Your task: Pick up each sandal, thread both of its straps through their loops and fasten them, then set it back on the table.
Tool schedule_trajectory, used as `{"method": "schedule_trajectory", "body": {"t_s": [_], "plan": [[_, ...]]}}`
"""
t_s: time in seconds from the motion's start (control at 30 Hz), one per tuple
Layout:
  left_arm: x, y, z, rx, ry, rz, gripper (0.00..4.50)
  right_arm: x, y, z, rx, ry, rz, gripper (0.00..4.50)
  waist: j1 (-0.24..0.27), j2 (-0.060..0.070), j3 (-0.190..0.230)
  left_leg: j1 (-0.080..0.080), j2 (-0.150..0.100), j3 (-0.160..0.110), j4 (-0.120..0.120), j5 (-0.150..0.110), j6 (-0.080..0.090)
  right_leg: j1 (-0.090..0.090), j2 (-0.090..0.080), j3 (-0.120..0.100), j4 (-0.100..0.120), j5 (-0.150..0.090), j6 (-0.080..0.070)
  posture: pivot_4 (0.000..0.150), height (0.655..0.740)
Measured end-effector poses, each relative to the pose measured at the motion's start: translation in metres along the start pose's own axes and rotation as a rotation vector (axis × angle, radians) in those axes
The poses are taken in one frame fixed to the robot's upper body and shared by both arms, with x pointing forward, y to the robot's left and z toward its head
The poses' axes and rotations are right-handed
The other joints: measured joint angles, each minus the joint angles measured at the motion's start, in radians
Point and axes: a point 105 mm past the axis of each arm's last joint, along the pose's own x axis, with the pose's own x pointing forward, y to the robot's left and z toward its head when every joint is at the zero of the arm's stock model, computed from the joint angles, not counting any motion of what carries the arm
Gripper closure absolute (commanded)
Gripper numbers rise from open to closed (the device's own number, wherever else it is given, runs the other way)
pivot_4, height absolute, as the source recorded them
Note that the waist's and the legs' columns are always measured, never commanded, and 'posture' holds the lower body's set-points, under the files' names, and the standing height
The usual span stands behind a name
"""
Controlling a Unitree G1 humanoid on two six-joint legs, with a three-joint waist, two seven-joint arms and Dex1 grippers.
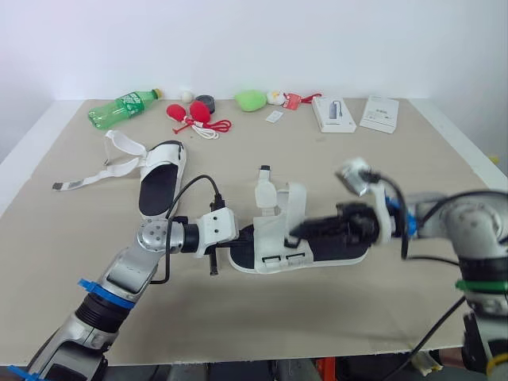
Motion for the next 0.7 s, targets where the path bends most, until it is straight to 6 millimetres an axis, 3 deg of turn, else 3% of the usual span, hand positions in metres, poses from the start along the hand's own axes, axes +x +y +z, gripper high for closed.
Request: {"method": "schedule_trajectory", "body": {"t_s": [0.2, 0.33, 0.7], "plan": [[0.003, -0.001, 0.002, 0.002, -0.015, 0.001, 4.50, 0.003, -0.030, -0.018, 0.111, 0.072, -0.099, 4.45, 0.004, 0.000, 0.000, -0.003, 0.000, 0.000, 0.000, -0.002, 0.003, -0.002, 0.000, 0.000, -0.001, -0.001, 0.001, 0.150, 0.7400], [0.004, -0.001, 0.002, 0.005, -0.012, 0.001, 4.50, -0.002, -0.033, -0.030, 0.156, 0.139, -0.111, 4.45, 0.003, 0.000, 0.000, -0.003, 0.000, 0.000, 0.000, -0.002, 0.004, -0.002, 0.000, 0.000, -0.001, -0.001, 0.001, 0.150, 0.7400], [0.005, -0.001, 0.002, 0.007, -0.015, 0.003, 4.50, -0.007, -0.038, -0.040, 0.206, 0.191, -0.139, 4.45, 0.003, 0.000, 0.000, -0.003, 0.000, 0.000, 0.001, -0.002, 0.004, -0.002, 0.000, 0.000, -0.001, -0.001, 0.001, 0.150, 0.7400]]}}
